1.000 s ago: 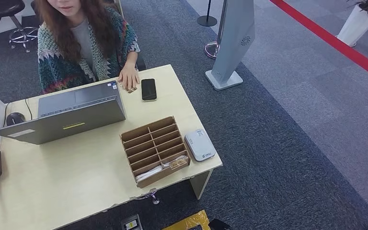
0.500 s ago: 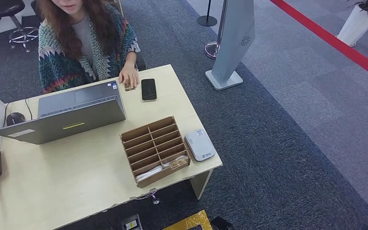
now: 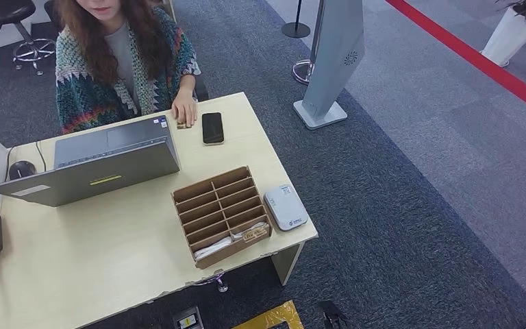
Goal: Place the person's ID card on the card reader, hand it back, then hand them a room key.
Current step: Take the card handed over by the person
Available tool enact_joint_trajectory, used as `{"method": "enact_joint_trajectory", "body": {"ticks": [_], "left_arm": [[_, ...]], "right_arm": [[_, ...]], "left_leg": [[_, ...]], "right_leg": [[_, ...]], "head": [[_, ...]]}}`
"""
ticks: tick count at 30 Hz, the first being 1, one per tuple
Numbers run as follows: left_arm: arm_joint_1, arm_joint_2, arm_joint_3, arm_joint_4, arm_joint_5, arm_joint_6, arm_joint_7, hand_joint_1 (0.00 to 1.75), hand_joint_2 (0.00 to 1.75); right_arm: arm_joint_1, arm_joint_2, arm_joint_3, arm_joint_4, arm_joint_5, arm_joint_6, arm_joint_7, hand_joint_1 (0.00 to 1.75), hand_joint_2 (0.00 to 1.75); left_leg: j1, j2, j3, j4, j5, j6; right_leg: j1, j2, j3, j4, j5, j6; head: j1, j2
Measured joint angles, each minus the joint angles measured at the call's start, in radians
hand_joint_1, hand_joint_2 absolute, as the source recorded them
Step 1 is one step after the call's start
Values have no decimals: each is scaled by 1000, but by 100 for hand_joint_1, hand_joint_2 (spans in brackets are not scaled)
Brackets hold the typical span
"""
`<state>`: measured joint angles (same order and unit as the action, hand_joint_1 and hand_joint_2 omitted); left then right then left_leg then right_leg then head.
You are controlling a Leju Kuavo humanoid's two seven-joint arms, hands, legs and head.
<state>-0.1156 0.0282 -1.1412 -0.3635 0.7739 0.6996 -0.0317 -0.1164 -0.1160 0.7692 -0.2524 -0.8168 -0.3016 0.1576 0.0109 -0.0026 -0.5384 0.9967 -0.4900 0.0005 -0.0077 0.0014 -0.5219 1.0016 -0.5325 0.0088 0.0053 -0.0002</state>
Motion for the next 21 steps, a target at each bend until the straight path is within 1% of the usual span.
{"method": "enact_joint_trajectory", "body": {"ticks": [1,5,8,10,14,16,19,21], "left_arm": [[0,0,0,0,0,0,0,0,0],[0,0,3,0,-3,0,-3,0,0],[2,0,13,0,-10,0,-8,0,0],[3,0,20,0,-12,0,-15,0,0],[7,-4,35,0,-9,0,-40,0,0],[9,-5,46,0,0,0,-56,0,0],[13,-6,66,0,17,0,-82,0,0],[14,-5,76,0,22,0,-93,0,0]], "right_arm": [[0,0,-12,0,-18,-3,-5,0,0],[1,0,-63,0,-82,-15,-31,0,175],[0,-1,-105,0,-144,-36,-71,0,175],[-4,-4,-136,0,-203,-57,-117,0,175],[-26,-21,-233,-1,-363,-102,-255,0,175],[-43,-38,-287,-11,-413,-135,-327,0,175],[-73,-82,-376,-68,-445,-236,-467,0,175],[-89,-114,-431,-129,-432,-316,-533,0,175]], "left_leg": [[0,0,0,0,0,0],[0,0,0,0,0,0],[0,0,0,0,0,0],[0,0,0,0,0,0],[-1,0,0,0,0,0],[-1,0,0,0,0,0],[-3,0,0,0,1,1],[-3,0,0,0,2,2]], "right_leg": [[0,0,0,0,0,0],[0,0,0,0,0,0],[0,0,0,0,0,0],[0,0,0,0,0,0],[-1,0,0,0,0,0],[-1,0,1,0,1,1],[-2,0,1,0,2,2],[-3,0,1,0,2,2]], "head": [[0,0],[0,0],[0,0],[0,0],[0,0],[0,0],[0,0],[0,0]]}}
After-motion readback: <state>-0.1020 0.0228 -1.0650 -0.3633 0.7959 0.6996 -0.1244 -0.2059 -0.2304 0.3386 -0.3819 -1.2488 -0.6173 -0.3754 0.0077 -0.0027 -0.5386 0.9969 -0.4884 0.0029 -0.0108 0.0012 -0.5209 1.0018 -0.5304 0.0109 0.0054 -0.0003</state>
